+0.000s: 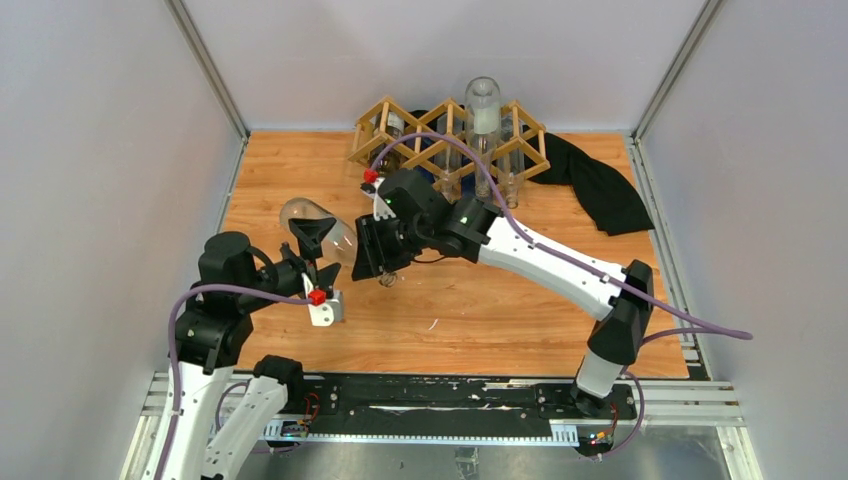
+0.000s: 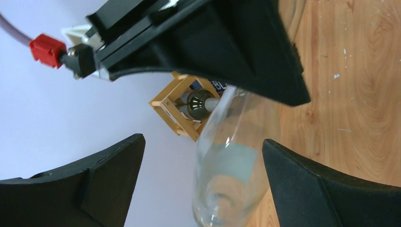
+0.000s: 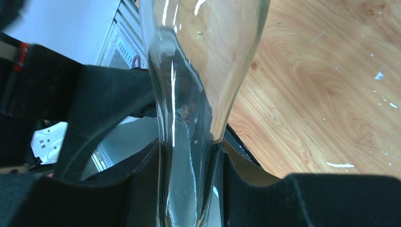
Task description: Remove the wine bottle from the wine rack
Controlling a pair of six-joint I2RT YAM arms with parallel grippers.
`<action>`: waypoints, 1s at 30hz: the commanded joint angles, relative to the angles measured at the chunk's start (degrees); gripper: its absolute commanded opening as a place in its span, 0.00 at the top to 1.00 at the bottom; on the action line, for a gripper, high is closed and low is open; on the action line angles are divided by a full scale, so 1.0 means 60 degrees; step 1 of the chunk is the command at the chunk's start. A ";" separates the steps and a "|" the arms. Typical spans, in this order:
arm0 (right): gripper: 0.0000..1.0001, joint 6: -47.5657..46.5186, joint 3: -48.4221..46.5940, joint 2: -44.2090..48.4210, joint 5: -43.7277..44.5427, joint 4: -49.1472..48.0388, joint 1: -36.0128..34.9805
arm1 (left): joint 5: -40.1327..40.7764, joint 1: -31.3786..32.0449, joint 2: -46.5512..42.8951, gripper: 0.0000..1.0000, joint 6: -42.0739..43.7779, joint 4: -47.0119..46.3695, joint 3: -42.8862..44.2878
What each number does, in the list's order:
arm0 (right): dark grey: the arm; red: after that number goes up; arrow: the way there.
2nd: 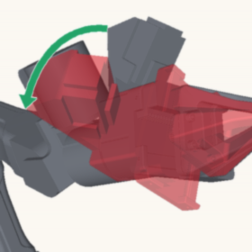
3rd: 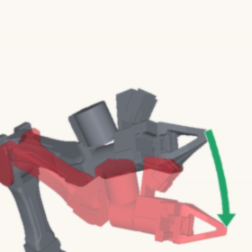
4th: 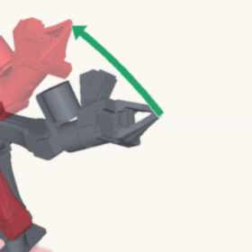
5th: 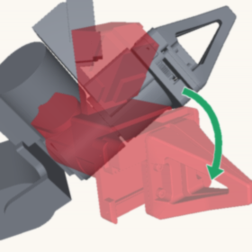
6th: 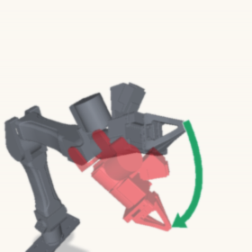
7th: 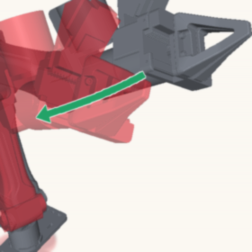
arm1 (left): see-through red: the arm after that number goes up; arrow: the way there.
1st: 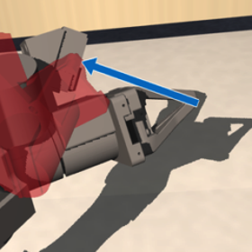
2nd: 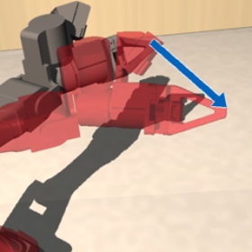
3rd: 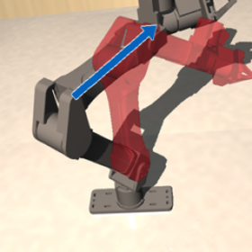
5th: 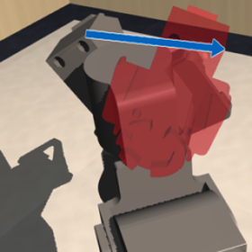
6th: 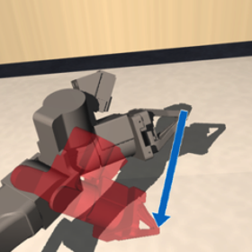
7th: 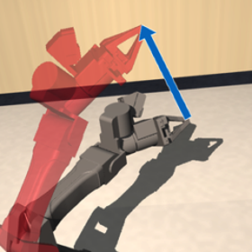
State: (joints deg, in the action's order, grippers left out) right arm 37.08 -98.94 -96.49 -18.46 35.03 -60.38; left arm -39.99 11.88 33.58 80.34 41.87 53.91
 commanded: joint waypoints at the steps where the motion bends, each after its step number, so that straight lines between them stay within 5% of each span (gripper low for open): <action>1: 1.00 -0.0570 -0.1368 0.0024 -0.0272 -0.1574 -0.0368 | -0.0180 0.0100 -0.0566 0.00 0.0076 -0.0089 -0.0642; 10: 1.00 -0.0705 -0.1858 -0.0312 -0.0487 -0.1406 -0.0565 | -0.0359 0.0100 -0.1098 0.01 0.0264 0.0045 -0.1452; 18: 1.00 -0.0778 -0.1876 -0.0567 -0.1182 -0.1434 -0.0812 | -0.0731 0.0100 -0.0977 0.11 0.1800 0.0050 -0.1611; 26: 1.00 -0.0734 -0.1553 -0.0472 -0.1940 -0.1785 -0.0894 | -0.0239 0.0100 -0.0604 0.27 0.2222 0.0054 -0.1690; 30: 1.00 -0.0742 -0.1225 -0.0277 -0.1960 -0.1983 -0.0894 | -0.0072 0.0100 -0.0397 0.49 0.2196 0.0020 -0.1647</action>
State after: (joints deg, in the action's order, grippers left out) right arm 34.68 -105.49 -102.37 -23.40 35.07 -64.34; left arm -42.30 12.19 29.56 91.53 43.88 43.94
